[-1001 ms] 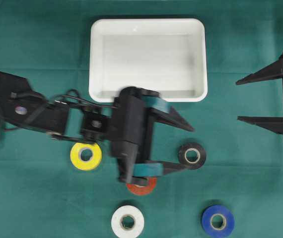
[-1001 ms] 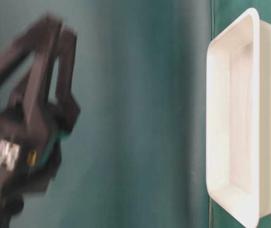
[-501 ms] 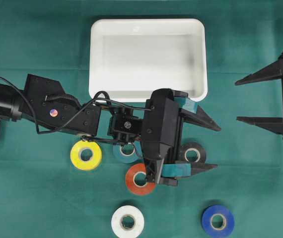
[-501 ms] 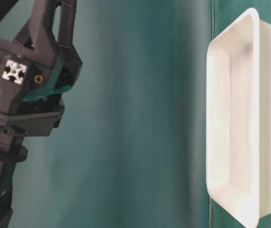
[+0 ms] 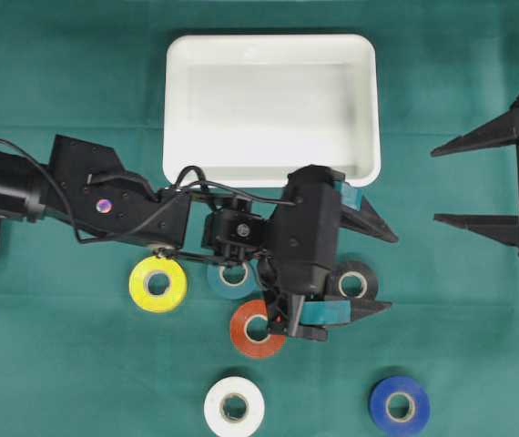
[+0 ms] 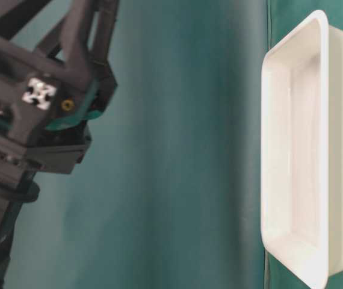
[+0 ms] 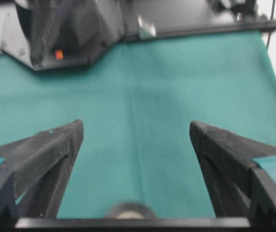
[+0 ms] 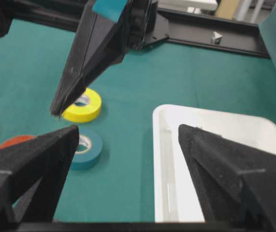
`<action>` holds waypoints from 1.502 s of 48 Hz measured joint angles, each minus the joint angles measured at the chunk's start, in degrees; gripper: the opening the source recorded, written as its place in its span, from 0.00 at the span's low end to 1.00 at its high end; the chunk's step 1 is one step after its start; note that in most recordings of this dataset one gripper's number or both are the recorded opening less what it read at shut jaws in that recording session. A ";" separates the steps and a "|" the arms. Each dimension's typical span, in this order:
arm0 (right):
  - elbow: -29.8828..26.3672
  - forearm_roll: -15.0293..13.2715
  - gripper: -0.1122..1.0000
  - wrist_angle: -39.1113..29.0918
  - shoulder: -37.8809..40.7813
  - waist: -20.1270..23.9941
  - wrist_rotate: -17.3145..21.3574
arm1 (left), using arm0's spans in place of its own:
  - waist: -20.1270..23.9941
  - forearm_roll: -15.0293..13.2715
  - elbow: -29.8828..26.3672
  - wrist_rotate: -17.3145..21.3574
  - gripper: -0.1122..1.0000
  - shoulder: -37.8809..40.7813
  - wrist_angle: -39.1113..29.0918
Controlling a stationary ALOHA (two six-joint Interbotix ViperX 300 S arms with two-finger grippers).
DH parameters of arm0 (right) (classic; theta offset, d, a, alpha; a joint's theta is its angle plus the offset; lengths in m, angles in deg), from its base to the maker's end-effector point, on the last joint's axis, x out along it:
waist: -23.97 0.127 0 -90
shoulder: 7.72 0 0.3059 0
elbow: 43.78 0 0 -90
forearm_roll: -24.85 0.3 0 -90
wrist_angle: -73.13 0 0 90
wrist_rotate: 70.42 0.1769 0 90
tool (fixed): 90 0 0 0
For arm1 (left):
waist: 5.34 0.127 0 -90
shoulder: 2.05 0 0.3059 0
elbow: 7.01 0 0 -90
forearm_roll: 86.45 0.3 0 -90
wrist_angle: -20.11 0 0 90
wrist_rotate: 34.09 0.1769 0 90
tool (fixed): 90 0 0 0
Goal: Pick up the tape from a random location and place it into the white case.
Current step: 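Swing the left gripper across the table over the black tape roll, then lower the left gripper and pinch the black tape roll's rim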
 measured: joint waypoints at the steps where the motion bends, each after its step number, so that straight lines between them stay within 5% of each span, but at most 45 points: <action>1: 0.00 0.00 0.91 -0.09 0.00 0.00 0.00 | 0.00 0.00 -0.53 0.00 0.98 0.18 -1.14; 25: 0.00 0.00 0.91 -0.97 0.00 0.00 0.00 | -0.09 0.09 -17.75 -0.09 0.98 8.53 -33.13; 72: 0.00 0.00 0.91 -1.32 0.26 0.00 0.00 | -0.18 0.09 -18.37 -0.09 0.98 8.96 -33.49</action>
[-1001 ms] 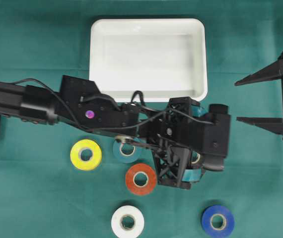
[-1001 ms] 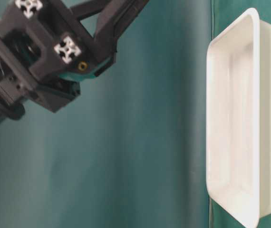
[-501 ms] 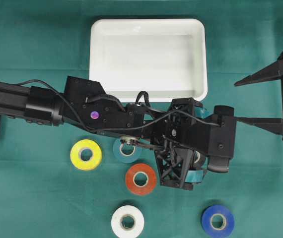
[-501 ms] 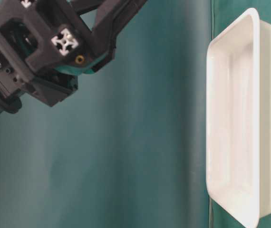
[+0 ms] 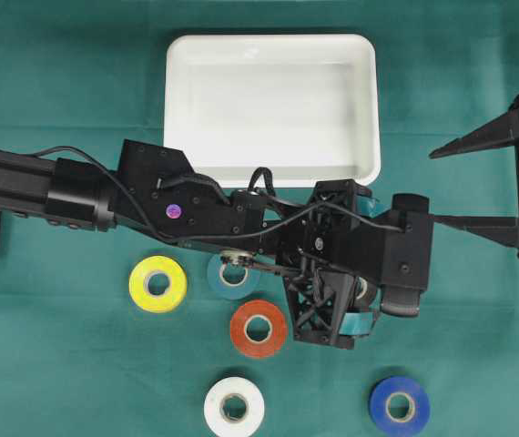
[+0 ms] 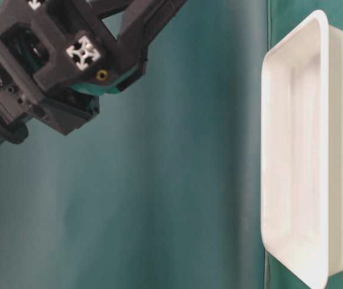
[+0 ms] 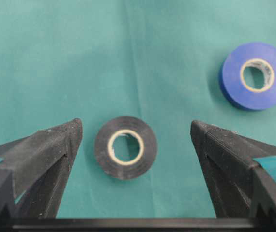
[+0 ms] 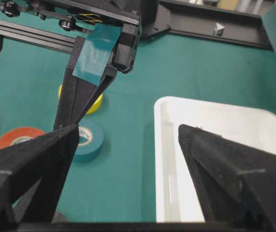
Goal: Pick up the tape from a random location and place it into the white case.
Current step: 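Lower the left gripper and pinch the black tape roll's rim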
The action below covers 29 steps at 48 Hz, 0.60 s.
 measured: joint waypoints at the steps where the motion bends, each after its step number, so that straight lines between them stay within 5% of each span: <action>1: 0.00 0.00 0.91 0.00 0.00 0.00 0.00 | 0.00 -0.09 0.00 0.00 0.98 0.00 0.09; 29: 0.00 0.00 0.91 0.00 0.09 0.00 0.00 | 0.00 -0.09 1.32 0.00 0.98 0.00 1.58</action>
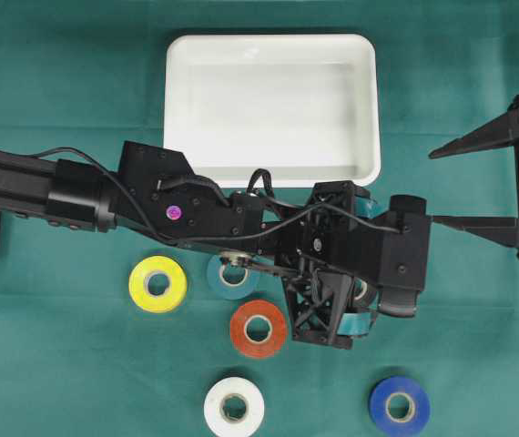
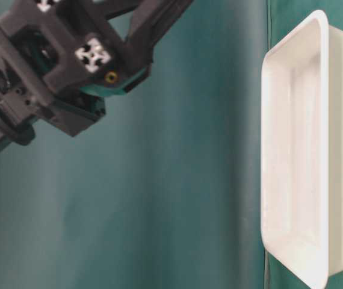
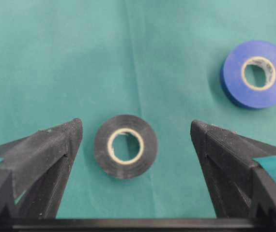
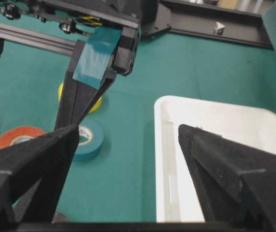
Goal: Pick up the tape from a random location and place it into the white case.
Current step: 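Lower the left gripper and pinch the black tape roll's rim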
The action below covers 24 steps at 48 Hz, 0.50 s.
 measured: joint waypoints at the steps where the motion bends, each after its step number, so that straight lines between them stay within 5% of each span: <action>1: 0.00 0.00 0.91 0.00 0.00 0.00 0.00 | 0.00 0.09 0.26 -0.09 0.98 0.09 0.18; 24: 0.00 0.00 0.91 0.00 0.09 0.00 0.00 | -0.18 0.00 5.27 -2.37 0.98 1.41 6.24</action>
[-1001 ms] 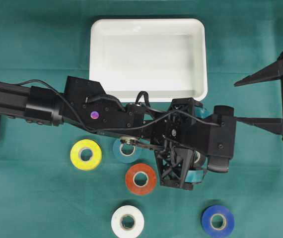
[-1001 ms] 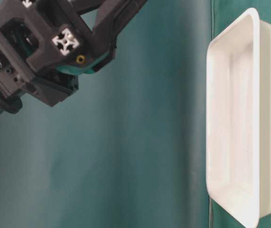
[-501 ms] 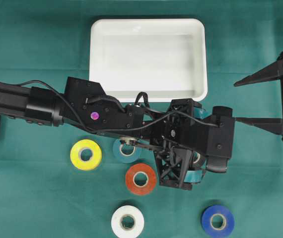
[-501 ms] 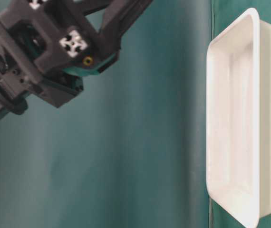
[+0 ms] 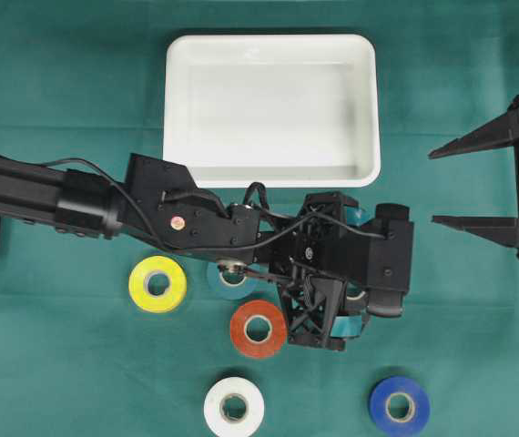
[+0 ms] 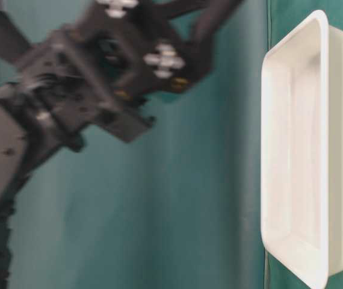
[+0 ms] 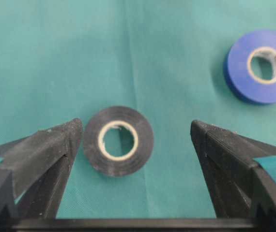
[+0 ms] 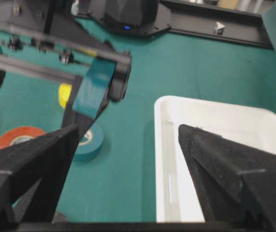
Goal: Pick up the tape from a random location and place it into the white case.
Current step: 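Lower the left gripper and pinch the black tape roll's rim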
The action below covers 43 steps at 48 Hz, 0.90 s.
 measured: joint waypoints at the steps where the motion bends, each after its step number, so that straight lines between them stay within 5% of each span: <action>1: 0.00 0.00 0.91 0.09 -0.09 0.00 0.00 | -0.09 0.00 0.26 0.00 0.98 0.26 0.18; 43: 0.00 0.00 0.91 0.00 1.23 0.00 0.00 | -0.97 0.09 1.32 -1.23 0.98 11.07 6.86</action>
